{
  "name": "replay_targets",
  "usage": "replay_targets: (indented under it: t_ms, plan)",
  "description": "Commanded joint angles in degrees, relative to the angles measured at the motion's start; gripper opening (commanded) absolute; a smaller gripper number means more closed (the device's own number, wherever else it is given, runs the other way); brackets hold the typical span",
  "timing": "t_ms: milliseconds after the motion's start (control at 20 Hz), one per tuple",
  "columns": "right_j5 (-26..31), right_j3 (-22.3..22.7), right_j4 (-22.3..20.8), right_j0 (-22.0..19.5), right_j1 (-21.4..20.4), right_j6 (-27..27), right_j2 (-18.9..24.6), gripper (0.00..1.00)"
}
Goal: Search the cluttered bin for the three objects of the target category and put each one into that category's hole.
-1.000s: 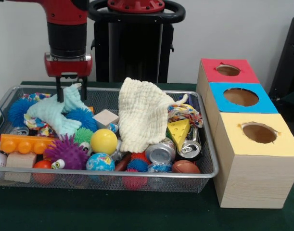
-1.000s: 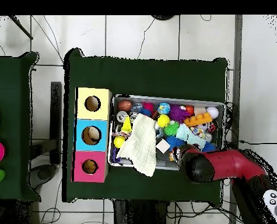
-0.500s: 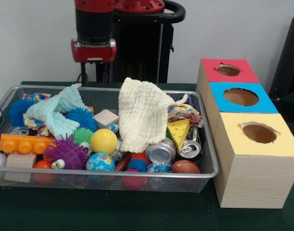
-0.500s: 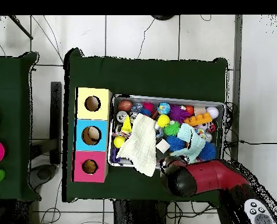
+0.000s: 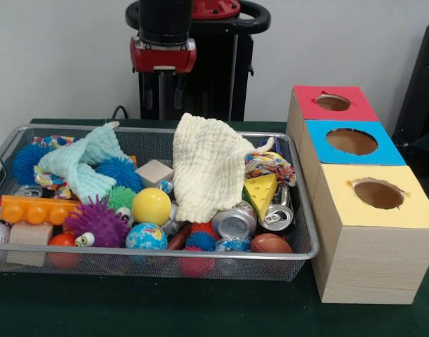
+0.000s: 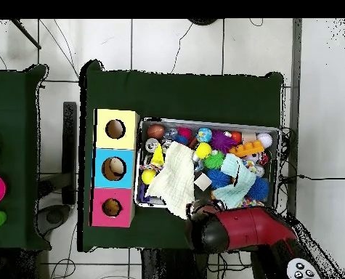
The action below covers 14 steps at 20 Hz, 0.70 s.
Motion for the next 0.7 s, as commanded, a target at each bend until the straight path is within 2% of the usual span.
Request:
replay_targets:
  t_ms: [50, 200, 400, 550, 700]
  plan:
    - [-8.8, 3.8, 4.2, 2.3, 0.9, 16.1, -5.5, 1.00]
    - [-12.7, 5.0, 5.4, 5.7, 1.9, 18.3, -9.2, 1.00]
    - [-19.5, 5.2, 7.4, 10.5, 6.3, 19.9, -13.8, 1.00]
    - [-22.9, 5.8, 9.7, 13.0, 8.0, 20.0, -16.3, 1.00]
    - [-24.5, 7.0, 12.3, 14.8, 8.1, 19.9, -17.5, 1.00]
